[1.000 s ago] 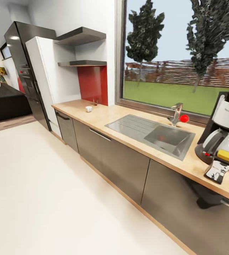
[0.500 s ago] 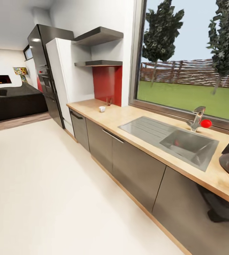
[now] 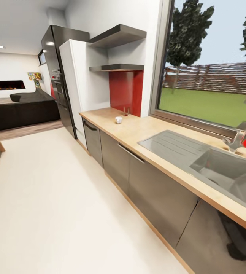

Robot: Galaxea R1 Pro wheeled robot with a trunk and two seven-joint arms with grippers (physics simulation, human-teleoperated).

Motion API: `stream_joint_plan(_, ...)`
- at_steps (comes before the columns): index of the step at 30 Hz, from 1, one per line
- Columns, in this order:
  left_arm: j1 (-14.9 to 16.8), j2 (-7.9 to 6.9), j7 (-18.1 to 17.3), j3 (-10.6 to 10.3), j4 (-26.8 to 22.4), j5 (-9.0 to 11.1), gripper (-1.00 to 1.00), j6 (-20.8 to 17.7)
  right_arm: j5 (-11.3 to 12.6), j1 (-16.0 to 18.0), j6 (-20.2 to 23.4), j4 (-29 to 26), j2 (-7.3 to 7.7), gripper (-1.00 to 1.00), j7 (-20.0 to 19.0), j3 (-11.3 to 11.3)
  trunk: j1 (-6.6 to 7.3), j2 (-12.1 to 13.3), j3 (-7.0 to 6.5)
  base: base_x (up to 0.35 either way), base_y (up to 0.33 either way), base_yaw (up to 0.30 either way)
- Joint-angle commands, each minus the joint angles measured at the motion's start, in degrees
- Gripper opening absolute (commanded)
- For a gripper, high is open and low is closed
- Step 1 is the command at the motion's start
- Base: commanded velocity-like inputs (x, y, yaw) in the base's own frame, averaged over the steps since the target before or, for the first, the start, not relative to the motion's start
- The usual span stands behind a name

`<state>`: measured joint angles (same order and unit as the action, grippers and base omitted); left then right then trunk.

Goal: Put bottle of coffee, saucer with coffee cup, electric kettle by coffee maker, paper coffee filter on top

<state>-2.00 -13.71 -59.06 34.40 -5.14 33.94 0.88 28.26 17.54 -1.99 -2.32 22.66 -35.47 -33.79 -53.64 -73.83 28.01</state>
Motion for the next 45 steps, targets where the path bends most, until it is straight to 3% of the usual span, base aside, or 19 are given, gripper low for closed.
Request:
stream_joint_plan(1, -0.02, 0.0, -0.09, -0.39, -0.05, 0.43, 1.0, 0.09, 0.4, 0.04, -0.21, 0.03, 0.02, 1.0, -0.16, -0.48, -0.04, -0.02, 0.04, 0.311, 0.135, 0.26)
stream_joint_plan(14, -0.02, 0.0, -0.09, -0.39, -0.05, 0.43, 1.0, 0.03, 0.4, 0.04, -0.21, 0.03, -0.07, 1.0, -0.15, -0.48, -0.04, -0.02, 0.04, 0.268, 0.204, 0.265)
stream_joint_plan(24, -0.02, -0.04, -0.09, -0.39, -0.05, 0.43, 1.0, 0.0, 0.39, 0.04, -0.27, 0.03, -0.07, 1.0, -0.21, -0.49, -0.04, -0.02, 0.04, 0.197, 0.232, 0.101)
stream_joint_plan(37, -0.02, -0.01, -0.09, -0.39, -0.05, 0.43, 1.0, 0.04, 0.32, 0.04, -0.29, -0.02, -0.06, 1.0, -0.22, -0.51, -0.04, -0.02, 0.04, 0.034, 0.032, 0.227)
stream_joint_plan(45, -0.02, -0.06, 0.01, -0.47, -0.05, 0.43, 1.0, 0.0, 0.31, 0.04, -0.3, -0.05, -0.02, 1.0, -0.22, -0.5, -0.04, -0.02, 0.04, 0.238, 0.074, 0.105)
